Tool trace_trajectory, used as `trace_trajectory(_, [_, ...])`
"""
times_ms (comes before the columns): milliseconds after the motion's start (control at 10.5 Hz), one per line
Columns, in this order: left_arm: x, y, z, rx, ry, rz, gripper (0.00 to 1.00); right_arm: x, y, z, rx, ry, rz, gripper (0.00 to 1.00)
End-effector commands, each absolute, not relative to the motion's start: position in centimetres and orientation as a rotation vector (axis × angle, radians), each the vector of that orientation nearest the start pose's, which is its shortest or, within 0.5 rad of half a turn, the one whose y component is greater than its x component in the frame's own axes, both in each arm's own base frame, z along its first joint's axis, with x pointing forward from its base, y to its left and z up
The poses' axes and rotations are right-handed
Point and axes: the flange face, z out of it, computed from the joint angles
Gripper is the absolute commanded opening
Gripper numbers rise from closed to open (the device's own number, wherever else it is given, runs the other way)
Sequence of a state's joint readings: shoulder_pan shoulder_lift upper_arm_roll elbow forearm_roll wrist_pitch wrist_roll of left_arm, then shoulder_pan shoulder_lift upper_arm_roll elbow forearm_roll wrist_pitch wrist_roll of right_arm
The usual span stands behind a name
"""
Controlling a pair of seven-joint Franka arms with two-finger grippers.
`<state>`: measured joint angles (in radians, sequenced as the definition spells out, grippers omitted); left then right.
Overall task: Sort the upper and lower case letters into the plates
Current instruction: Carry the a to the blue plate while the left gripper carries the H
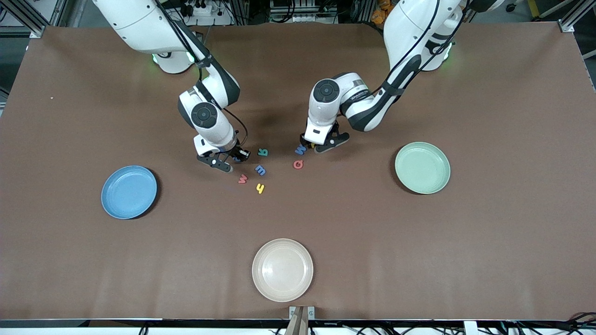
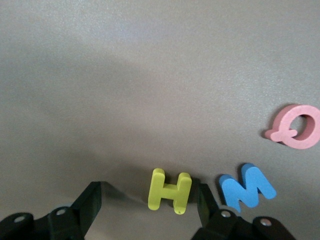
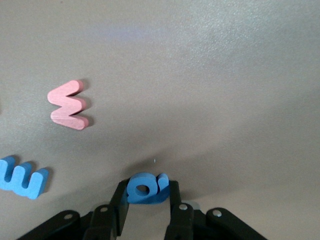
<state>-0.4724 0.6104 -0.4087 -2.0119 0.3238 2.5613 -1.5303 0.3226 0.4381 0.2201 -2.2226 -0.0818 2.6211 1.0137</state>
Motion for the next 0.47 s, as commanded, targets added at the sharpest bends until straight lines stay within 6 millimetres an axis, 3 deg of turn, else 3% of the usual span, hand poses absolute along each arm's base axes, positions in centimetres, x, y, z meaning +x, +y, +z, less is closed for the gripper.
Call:
trace_trajectory(0, [37.7, -46.8, 16.6, -3.104, -0.677, 0.027, 0.86, 47.8, 27.1, 20.4, -3.035, 0.689, 0.021, 0.00])
trace_trajectory(190, [37.7, -46.8, 16.3, -3.101, -0.680, 0.033, 0.71, 50.5, 24.8, 22.4, -3.050, 0.657, -0.076, 0.00])
trace_trajectory(285, [37.6, -46.9, 16.3, -3.102, -0.676, 0.034, 0.55, 52.0, 23.8, 23.6, -3.068, 0.663, -0.106, 0.00])
trace_trajectory(380, [37.8, -47.0, 16.5, -3.106, -0.681, 0.029, 0.49, 53.5, 22.5, 24.5, -3.127, 0.649, -0.123, 0.00])
